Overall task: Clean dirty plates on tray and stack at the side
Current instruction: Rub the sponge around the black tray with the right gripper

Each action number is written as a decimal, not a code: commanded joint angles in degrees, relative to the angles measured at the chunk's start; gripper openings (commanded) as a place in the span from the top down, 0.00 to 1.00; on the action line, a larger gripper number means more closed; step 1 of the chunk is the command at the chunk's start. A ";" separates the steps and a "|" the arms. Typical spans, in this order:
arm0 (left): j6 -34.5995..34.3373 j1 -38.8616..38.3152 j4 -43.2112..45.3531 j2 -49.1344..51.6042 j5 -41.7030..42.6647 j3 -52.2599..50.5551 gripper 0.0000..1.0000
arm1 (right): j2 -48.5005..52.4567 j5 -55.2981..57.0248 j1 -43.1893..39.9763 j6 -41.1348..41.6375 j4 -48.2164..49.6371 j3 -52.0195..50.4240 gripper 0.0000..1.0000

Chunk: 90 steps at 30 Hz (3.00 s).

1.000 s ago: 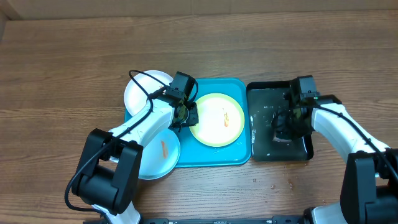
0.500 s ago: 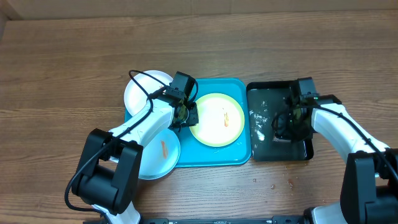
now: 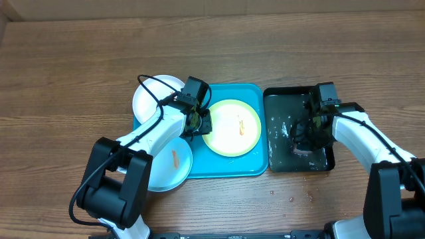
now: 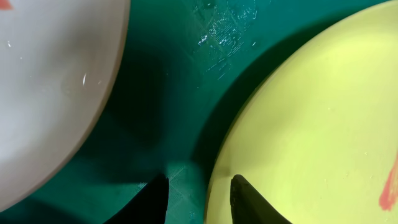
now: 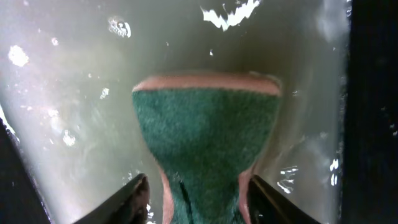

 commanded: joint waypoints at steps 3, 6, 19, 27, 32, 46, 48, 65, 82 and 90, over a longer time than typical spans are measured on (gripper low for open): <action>0.07 -0.42 0.02 0.61 -0.79 -0.37 0.65 | -1.36 1.40 -0.04 0.13 0.31 0.59 0.61; 0.04 -0.42 0.07 0.61 -0.79 -0.37 0.65 | -1.36 1.40 -0.04 0.13 0.37 0.59 0.64; 0.07 -0.37 0.48 0.61 -1.27 -0.37 0.85 | -1.36 0.74 -0.04 0.15 0.33 0.70 0.96; 0.31 0.52 0.37 0.59 -1.05 -0.22 0.96 | -1.70 0.79 0.85 1.49 -6.69 7.34 0.96; 0.31 1.84 -2.69 0.55 -1.03 0.26 0.96 | -1.75 1.44 2.93 1.27 -11.39 11.85 0.96; 3.28 2.12 -4.22 0.55 1.42 0.26 0.96 | -1.73 3.74 7.13 -1.90 -13.05 12.09 0.96; 3.28 2.12 -4.07 0.55 2.54 0.26 0.96 | -1.73 3.76 7.13 -2.95 -13.11 12.09 0.96; 3.34 2.27 -4.17 0.55 3.10 0.24 0.96 | -1.73 3.96 7.02 -2.82 -13.22 11.78 0.56; 3.30 2.27 -4.31 0.55 3.52 0.24 0.95 | -1.57 3.91 7.02 -1.31 -1.49 1.25 0.49; 3.30 2.27 -4.31 0.55 3.52 0.24 0.95 | -1.57 2.27 7.02 -1.09 0.09 -0.17 0.57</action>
